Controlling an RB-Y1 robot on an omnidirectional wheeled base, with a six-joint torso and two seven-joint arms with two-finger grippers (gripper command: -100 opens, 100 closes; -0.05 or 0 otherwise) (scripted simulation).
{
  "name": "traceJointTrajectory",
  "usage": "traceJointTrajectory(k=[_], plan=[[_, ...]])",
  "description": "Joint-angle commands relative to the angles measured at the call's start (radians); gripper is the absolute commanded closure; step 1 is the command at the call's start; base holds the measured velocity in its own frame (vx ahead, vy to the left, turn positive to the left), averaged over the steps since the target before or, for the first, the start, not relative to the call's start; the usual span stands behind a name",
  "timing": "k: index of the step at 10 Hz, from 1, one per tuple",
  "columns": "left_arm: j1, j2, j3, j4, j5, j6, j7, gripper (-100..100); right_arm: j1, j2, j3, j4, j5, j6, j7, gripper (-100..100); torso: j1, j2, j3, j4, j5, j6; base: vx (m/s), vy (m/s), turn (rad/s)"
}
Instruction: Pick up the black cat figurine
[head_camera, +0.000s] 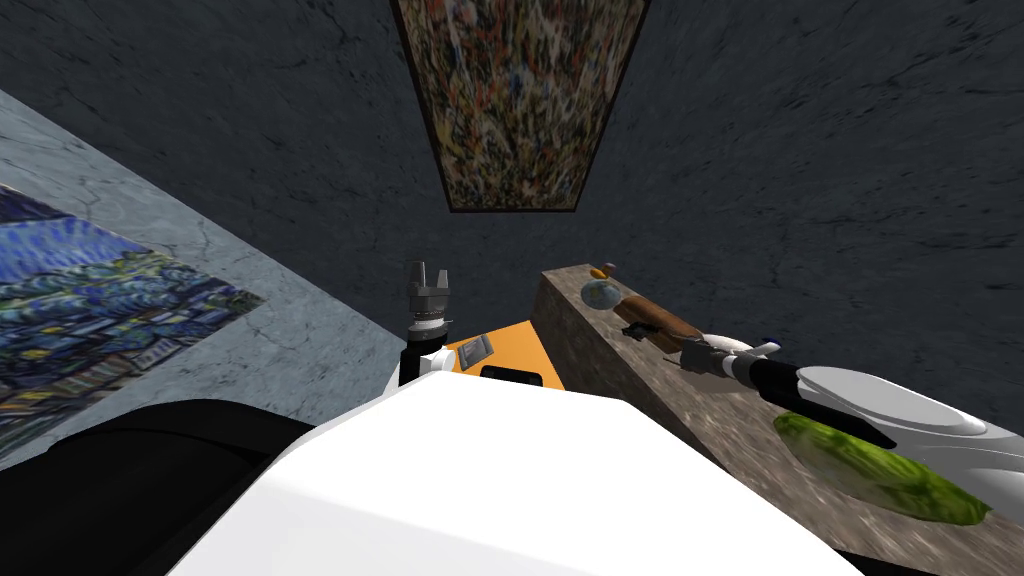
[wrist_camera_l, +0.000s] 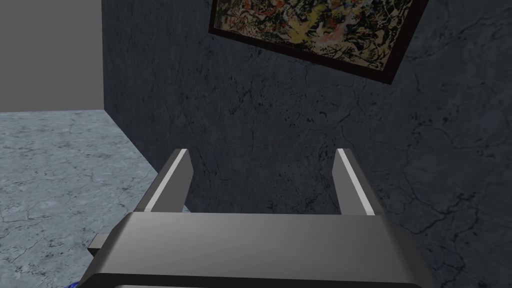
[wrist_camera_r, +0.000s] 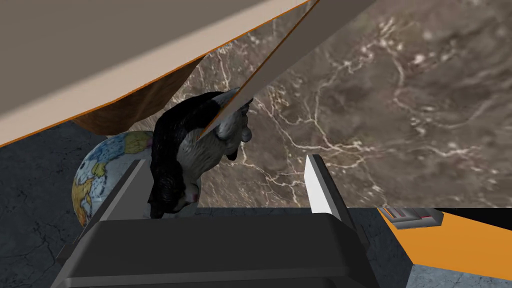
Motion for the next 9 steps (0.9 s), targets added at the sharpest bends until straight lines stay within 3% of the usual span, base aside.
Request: traceJointTrajectory(k=[1,3,4,5,7,8,9], plan=[[0.0,0.0,0.0,0.0,0.0,0.0,0.0,0,-0.05,0.008,0.017,0.008,0.012,0.003,-0.007,-100,0.0,0.0,0.0,0.0,0.0,0.0,-0.019,-0.01,0.001],[0.0,0.0,0.0,0.0,0.0,0.0,0.0,0,-0.087,0.008,0.017,0.008,0.012,0.003,-0.007,-100,0.002,-0.003,-0.001,-0.001,0.001,-0.001,0.002,-0.002,0.012],[0.0,0.0,0.0,0.0,0.0,0.0,0.0,0,-0.126,0.056,0.072,0.052,0.065,-0.019,-0.018,-100,0.002,-0.003,-0.002,-0.001,0.001,-0.001,-0.023,-0.023,-0.188],[0.0,0.0,0.0,0.0,0.0,0.0,0.0,0,-0.168,0.064,0.086,0.079,0.069,-0.019,-0.018,-100,0.0,-0.002,-0.001,-0.001,0.0,0.001,-0.037,-0.026,-0.122],[0.0,0.0,0.0,0.0,0.0,0.0,0.0,0,-0.223,0.064,0.086,0.079,0.069,-0.019,-0.018,-100,0.001,-0.001,-0.001,0.0,0.001,-0.001,-0.018,-0.006,0.016],[0.0,0.0,0.0,0.0,0.0,0.0,0.0,0,-0.252,0.114,0.126,0.137,0.111,-0.041,-0.029,-100,0.002,-0.002,-0.001,0.0,0.001,-0.001,-0.031,-0.021,-0.19],[0.0,0.0,0.0,0.0,0.0,0.0,0.0,0,-0.286,0.12,0.151,0.151,0.126,-0.041,-0.029,-100,0.0,-0.001,-0.001,0.0,0.0,0.001,-0.04,-0.023,-0.121]])
